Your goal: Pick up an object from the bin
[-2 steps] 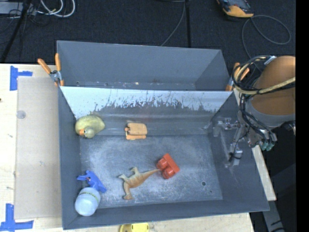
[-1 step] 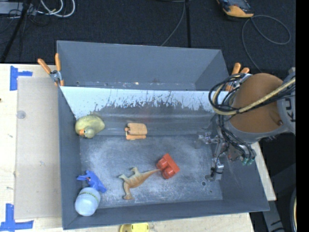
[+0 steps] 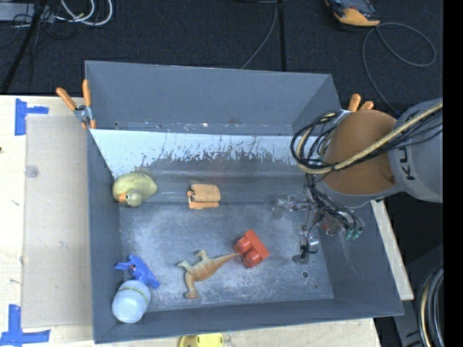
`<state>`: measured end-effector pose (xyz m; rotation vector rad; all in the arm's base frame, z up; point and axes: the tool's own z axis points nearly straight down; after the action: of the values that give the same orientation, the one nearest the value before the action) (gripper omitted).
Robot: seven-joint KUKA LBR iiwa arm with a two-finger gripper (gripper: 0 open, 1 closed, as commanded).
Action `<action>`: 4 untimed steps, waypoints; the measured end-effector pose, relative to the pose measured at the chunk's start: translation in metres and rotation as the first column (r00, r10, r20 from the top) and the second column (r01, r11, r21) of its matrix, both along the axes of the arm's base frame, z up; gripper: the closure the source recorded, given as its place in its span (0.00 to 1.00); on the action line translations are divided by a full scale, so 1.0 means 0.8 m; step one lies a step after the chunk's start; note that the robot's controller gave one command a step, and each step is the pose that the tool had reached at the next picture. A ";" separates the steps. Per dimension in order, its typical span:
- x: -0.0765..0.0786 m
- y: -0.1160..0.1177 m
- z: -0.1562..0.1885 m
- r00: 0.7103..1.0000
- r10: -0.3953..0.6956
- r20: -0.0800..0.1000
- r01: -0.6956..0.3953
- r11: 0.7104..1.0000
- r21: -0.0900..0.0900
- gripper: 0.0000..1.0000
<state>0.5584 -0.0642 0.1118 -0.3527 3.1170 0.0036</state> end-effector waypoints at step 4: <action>-0.024 0.108 -0.052 1.000 0.028 -0.008 -0.028 1.000 -0.004 1.00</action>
Offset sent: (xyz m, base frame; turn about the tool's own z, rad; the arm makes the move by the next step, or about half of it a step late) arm -0.0006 0.0712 -0.0330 -0.1270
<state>0.5395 0.0224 0.0706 -0.3974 3.1199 -0.0006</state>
